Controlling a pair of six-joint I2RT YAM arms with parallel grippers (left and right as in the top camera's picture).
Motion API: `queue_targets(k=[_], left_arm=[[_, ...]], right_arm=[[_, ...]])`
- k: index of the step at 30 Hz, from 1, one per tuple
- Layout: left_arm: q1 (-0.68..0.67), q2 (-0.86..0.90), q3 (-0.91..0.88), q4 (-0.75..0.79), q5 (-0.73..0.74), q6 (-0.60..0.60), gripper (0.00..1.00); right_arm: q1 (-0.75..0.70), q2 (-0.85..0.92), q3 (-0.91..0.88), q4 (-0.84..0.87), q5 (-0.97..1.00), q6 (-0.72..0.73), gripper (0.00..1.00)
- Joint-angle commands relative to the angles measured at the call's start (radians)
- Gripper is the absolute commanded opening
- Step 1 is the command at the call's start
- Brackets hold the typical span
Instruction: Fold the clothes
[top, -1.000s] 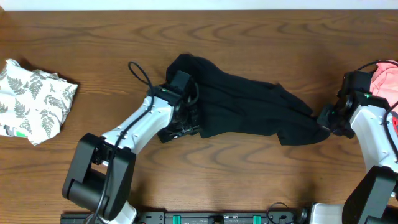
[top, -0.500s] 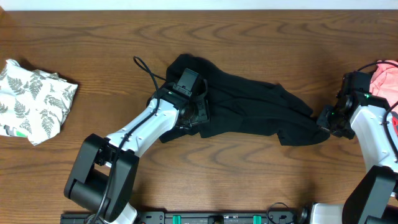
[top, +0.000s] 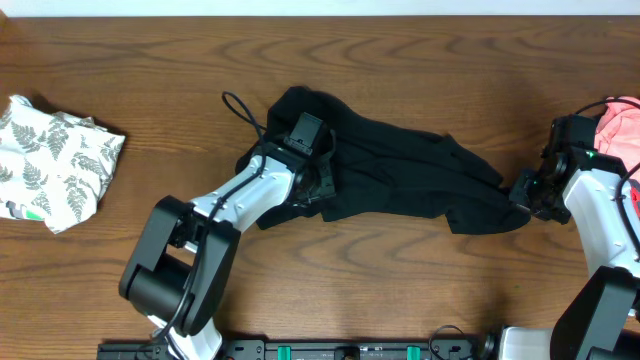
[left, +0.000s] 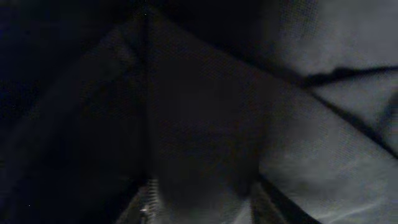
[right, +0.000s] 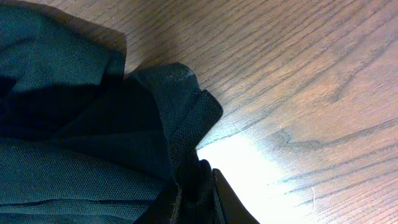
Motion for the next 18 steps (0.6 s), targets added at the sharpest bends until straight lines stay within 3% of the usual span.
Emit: queue_targets(k=[1, 2, 3, 8, 10, 18], left_arm=[[0.000, 0.003, -0.004, 0.024, 0.070, 0.000, 0.23], [0.000, 0.003, -0.004, 0.028, 0.082, 0.000, 0.09], [0.000, 0.003, -0.003, 0.029, 0.086, 0.000, 0.06], [0.008, -0.018, -0.003, 0.027, 0.130, 0.036, 0.06], [0.025, -0.053, -0.003, 0.019, 0.130, 0.062, 0.06], [0.197, -0.367, 0.003, -0.032, 0.130, 0.092, 0.06]], right_arm=[[-0.001, 0.002, 0.000, -0.003, -0.001, 0.008, 0.12], [-0.001, 0.002, 0.000, -0.004, -0.001, 0.008, 0.12], [-0.001, 0.002, 0.000, -0.005, -0.001, 0.008, 0.12], [-0.002, 0.002, 0.000, -0.003, 0.000, 0.009, 0.11], [-0.002, 0.002, 0.000, 0.005, 0.000, 0.009, 0.04], [-0.004, -0.012, 0.090, -0.002, -0.004, -0.023, 0.01]])
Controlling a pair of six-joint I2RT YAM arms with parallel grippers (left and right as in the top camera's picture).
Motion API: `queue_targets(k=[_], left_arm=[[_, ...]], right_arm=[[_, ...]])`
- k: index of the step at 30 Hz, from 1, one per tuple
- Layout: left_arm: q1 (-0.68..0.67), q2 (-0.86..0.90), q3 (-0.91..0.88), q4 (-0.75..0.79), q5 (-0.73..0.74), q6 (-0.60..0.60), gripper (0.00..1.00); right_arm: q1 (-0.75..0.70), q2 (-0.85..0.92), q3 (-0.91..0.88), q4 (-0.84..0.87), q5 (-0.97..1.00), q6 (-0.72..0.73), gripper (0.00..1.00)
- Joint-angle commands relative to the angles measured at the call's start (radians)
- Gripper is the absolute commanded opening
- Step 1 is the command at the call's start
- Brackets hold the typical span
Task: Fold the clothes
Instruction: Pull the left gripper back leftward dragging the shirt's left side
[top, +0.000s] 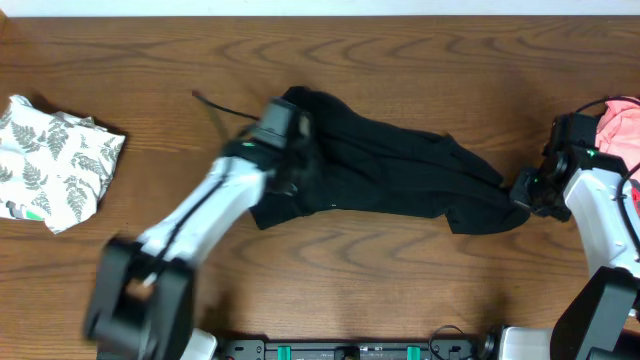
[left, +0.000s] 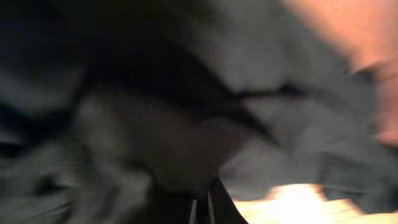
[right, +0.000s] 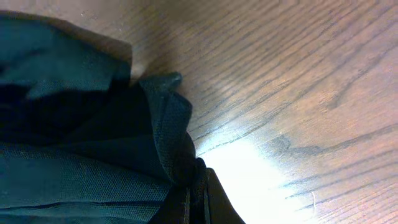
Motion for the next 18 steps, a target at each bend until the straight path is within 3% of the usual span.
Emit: queue_targets(k=[1, 10, 18], left_arm=[[0.092, -0.184, 0.005, -0.004, 0.006, 0.032, 0.06], [0.200, -0.448, 0.006, -0.002, 0.006, 0.032, 0.06], [0.217, -0.527, 0.019, -0.022, 0.010, 0.031, 0.06]], right_arm=[[-0.004, -0.019, 0.086, -0.008, -0.001, -0.033, 0.01], [-0.004, -0.118, 0.209, -0.034, -0.001, -0.062, 0.01], [-0.004, -0.230, 0.258, -0.036, -0.024, -0.114, 0.01]])
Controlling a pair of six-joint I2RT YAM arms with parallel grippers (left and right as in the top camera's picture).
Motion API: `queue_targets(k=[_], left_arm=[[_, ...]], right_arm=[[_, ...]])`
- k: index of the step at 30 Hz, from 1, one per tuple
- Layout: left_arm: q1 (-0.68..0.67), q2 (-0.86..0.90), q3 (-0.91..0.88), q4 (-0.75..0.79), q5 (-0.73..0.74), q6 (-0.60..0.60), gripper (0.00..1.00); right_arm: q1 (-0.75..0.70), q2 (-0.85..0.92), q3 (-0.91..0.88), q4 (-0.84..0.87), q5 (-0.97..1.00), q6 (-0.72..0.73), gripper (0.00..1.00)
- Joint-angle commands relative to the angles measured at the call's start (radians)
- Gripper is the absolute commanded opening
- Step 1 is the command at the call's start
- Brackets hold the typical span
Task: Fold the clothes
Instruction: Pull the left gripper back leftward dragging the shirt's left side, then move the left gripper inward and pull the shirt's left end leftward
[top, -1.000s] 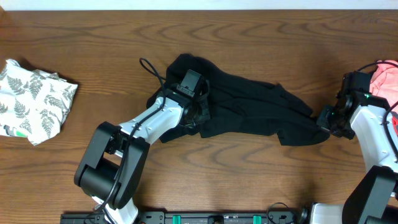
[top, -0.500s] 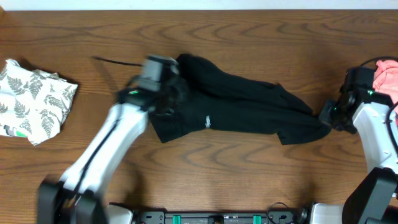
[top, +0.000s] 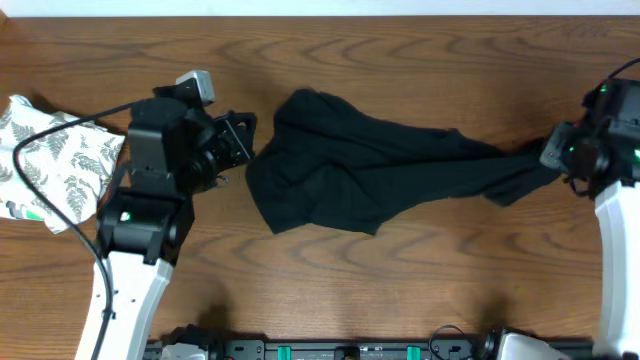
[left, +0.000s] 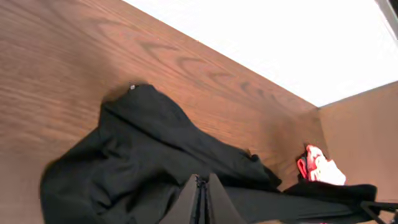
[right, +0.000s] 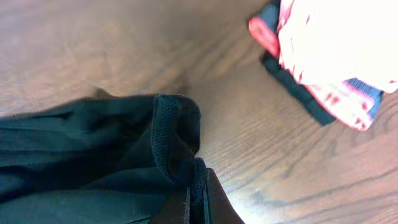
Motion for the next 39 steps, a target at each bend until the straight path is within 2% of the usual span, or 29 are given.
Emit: queue_targets(k=[1, 7, 9, 10, 11, 12, 15, 19, 24, 32, 39], left_arm=[[0.003, -0.003, 0.018, -0.043, 0.022, 0.016, 0.06], [-0.019, 0.083, 0.016, -0.203, 0.045, 0.018, 0.06], [-0.047, 0.135, 0.016, -0.227, 0.063, 0.039, 0.09], [-0.064, 0.162, 0.016, -0.229, 0.079, 0.063, 0.17], [-0.083, 0.191, 0.016, -0.229, 0.094, 0.082, 0.30], [-0.105, 0.225, 0.016, -0.228, 0.098, 0.093, 0.37], [-0.164, 0.321, 0.016, -0.217, 0.098, 0.171, 0.46], [-0.229, 0.448, 0.016, -0.201, 0.101, 0.235, 0.48], [-0.294, 0.544, 0.016, -0.156, 0.101, 0.258, 0.48], [-0.344, 0.586, 0.016, -0.073, 0.029, 0.267, 0.48], [-0.343, 0.661, 0.016, -0.052, 0.028, 0.267, 0.48]], right_arm=[[-0.004, -0.042, 0.027, -0.008, -0.010, -0.035, 0.01], [-0.004, -0.031, 0.024, -0.039, -0.011, -0.035, 0.01], [-0.004, -0.022, 0.024, -0.040, -0.017, -0.035, 0.01], [-0.004, -0.018, 0.023, -0.043, -0.022, -0.035, 0.01], [-0.004, -0.013, 0.023, -0.046, -0.027, -0.035, 0.01], [-0.004, -0.009, 0.023, -0.048, -0.030, -0.035, 0.01], [-0.004, 0.002, 0.017, -0.057, -0.029, -0.035, 0.01], [-0.004, 0.014, 0.016, -0.063, -0.029, -0.035, 0.01], [-0.004, 0.019, 0.016, -0.063, -0.029, -0.035, 0.01], [-0.004, 0.019, 0.016, -0.066, -0.029, -0.035, 0.01], [-0.004, 0.019, 0.016, -0.072, -0.029, -0.035, 0.01]])
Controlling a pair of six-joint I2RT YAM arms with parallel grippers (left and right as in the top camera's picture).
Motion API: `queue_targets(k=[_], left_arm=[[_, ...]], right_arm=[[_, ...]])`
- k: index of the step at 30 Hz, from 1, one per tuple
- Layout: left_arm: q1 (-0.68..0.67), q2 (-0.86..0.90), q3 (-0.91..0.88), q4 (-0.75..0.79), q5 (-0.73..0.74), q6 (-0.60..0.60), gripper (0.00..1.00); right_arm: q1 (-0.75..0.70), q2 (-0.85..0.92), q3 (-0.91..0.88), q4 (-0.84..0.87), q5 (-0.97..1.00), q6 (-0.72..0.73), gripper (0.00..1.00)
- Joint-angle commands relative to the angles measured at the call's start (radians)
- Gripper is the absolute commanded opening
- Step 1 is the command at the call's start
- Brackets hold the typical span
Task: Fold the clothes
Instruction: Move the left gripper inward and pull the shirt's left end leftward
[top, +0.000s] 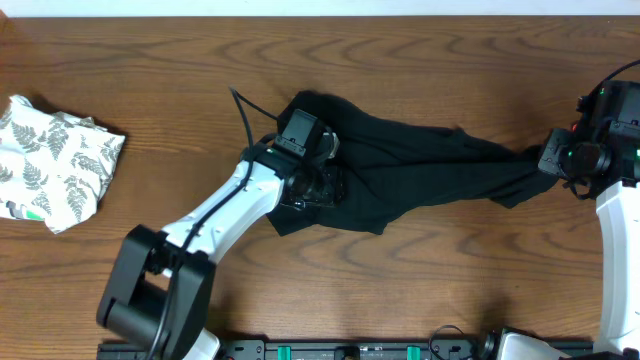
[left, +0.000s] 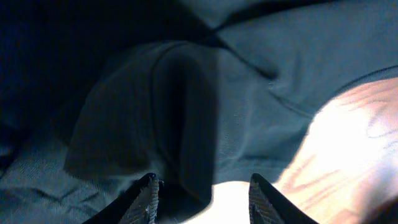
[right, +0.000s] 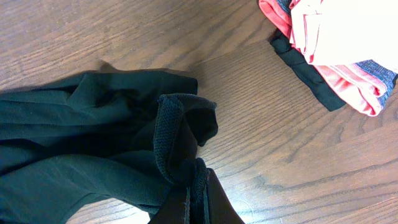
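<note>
A black garment lies stretched across the table's middle, from the left arm to the right arm. My left gripper is down on its left part and open; in the left wrist view the gripper straddles a raised fold of the dark cloth, its fingertips either side. My right gripper is shut on the garment's right end, where a bunched ribbed edge runs into the gripper.
A white cloth with a fern print lies crumpled at the far left. A red, white and dark pile of clothes sits at the far right, just beyond the right gripper. Bare wood table surrounds the garment.
My left gripper was shut, raised and off to the left of the garment; now it is open and down on the garment's left part. The right gripper still holds the right end.
At first my left gripper was down in the garment's left part and the right one shut on its right end. Then the left arm was moving. Later the garment lay pulled out to the right, with the left gripper shut and away. Now it is back, open.
</note>
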Motion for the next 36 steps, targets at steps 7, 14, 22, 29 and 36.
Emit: queue_targets(k=[7, 14, 22, 29, 36], left_arm=[[0.002, 0.051, 0.014, 0.098, 0.048, -0.014, 0.06], [0.016, -0.116, 0.023, 0.095, 0.068, -0.018, 0.06], [0.135, -0.451, 0.023, 0.046, 0.060, -0.048, 0.06], [0.307, -0.676, 0.052, 0.047, 0.061, -0.080, 0.06], [0.402, -0.754, 0.135, 0.046, 0.069, -0.094, 0.06]], right_arm=[[-0.004, 0.003, 0.010, -0.005, -0.002, -0.015, 0.01], [-0.004, 0.003, 0.010, -0.006, -0.002, -0.015, 0.01], [-0.004, 0.003, 0.010, -0.004, -0.002, -0.015, 0.01], [-0.004, -0.044, 0.024, -0.004, -0.002, -0.015, 0.01], [-0.004, -0.151, 0.080, -0.041, -0.002, -0.016, 0.01]])
